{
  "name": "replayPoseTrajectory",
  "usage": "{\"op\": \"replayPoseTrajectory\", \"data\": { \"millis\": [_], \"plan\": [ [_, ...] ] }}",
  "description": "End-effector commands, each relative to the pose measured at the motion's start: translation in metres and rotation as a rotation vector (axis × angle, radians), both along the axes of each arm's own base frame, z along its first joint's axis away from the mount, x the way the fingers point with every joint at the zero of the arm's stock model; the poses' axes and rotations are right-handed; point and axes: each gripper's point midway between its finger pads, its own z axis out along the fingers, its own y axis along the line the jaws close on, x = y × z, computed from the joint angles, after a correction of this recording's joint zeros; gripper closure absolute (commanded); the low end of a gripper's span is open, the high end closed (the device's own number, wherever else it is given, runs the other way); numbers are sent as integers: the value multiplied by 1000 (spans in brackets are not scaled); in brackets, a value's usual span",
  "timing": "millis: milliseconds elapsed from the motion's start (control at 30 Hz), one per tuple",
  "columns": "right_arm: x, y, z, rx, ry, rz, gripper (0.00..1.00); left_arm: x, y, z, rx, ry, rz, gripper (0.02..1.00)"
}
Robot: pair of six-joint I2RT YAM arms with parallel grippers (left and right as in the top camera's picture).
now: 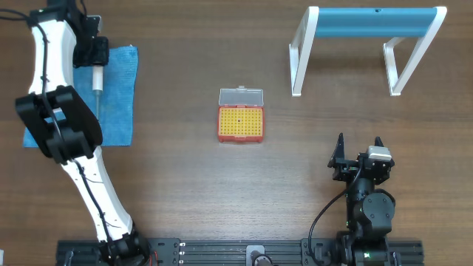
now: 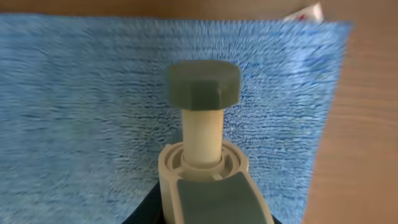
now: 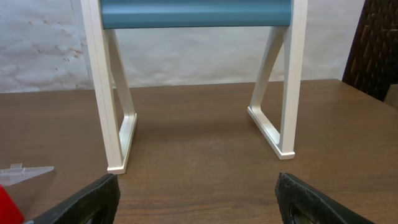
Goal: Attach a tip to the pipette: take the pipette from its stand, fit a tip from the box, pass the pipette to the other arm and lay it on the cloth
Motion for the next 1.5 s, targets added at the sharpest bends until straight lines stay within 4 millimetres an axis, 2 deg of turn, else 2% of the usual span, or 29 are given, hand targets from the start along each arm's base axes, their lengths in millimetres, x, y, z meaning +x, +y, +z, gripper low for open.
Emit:
{"op": "replayPoseTrajectory", "data": {
  "millis": [33,367,600,933,1167,1500],
  "plan": [
    [0,-2,-2,10,5,-14,180,2,5,-17,3,21,-2,993],
    [0,-2,-2,10,5,-14,180,-1,13,-19,-12,20,30,991],
    [0,-2,-2,10,5,-14,180,-2,10,-34,-32,44,28,989],
    [0,-2,-2,10,5,-14,178,1,10,-34,-29,31,33,987],
    [0,-2,-2,10,5,-14,180,1,10,-34,-28,31,33,915],
    [0,-2,-2,10,5,-14,180,3,10,-34,-26,24,32,912]
  ]
}}
